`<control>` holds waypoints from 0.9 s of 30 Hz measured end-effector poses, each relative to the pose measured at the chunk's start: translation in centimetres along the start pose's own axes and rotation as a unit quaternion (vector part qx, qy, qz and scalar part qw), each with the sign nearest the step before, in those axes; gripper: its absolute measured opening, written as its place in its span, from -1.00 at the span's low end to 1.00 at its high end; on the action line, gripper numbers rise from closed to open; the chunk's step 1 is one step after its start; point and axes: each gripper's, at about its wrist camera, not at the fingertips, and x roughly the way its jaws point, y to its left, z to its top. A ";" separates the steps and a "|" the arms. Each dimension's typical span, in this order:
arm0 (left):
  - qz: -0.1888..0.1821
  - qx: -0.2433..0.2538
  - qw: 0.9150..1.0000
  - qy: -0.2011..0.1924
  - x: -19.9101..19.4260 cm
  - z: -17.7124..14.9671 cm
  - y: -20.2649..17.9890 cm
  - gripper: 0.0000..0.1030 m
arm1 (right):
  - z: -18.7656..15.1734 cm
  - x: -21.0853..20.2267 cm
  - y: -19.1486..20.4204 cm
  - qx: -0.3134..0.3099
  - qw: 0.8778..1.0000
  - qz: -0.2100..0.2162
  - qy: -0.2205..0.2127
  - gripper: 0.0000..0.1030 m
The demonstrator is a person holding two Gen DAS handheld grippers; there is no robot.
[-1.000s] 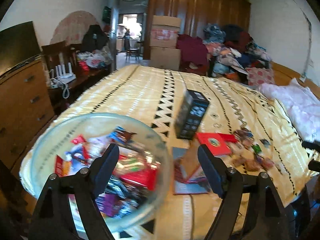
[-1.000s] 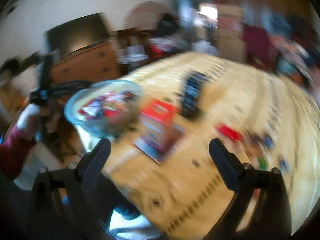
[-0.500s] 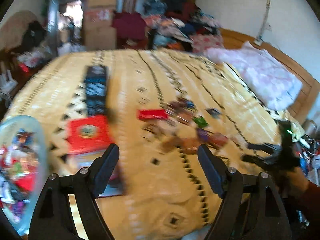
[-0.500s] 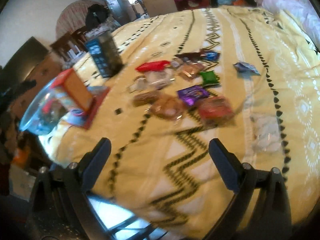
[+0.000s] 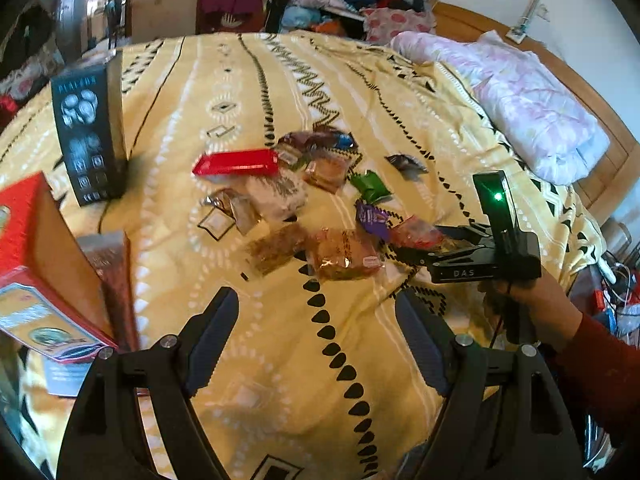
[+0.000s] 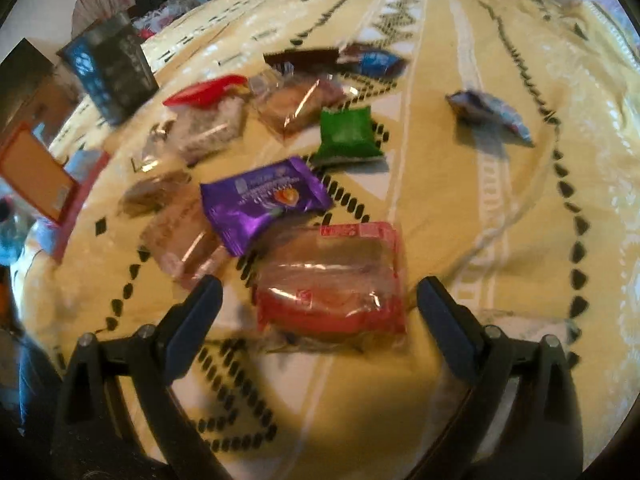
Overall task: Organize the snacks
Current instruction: 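Grasp the clear red-labelled cake packet with the right tool while the left tool grasps the purple packet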
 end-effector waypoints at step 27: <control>-0.013 0.151 0.985 0.083 21.1 6.5 -8.7 0.32 | -8.3 -5.2 -2.5 0.146 0.984 0.061 -0.078 0.19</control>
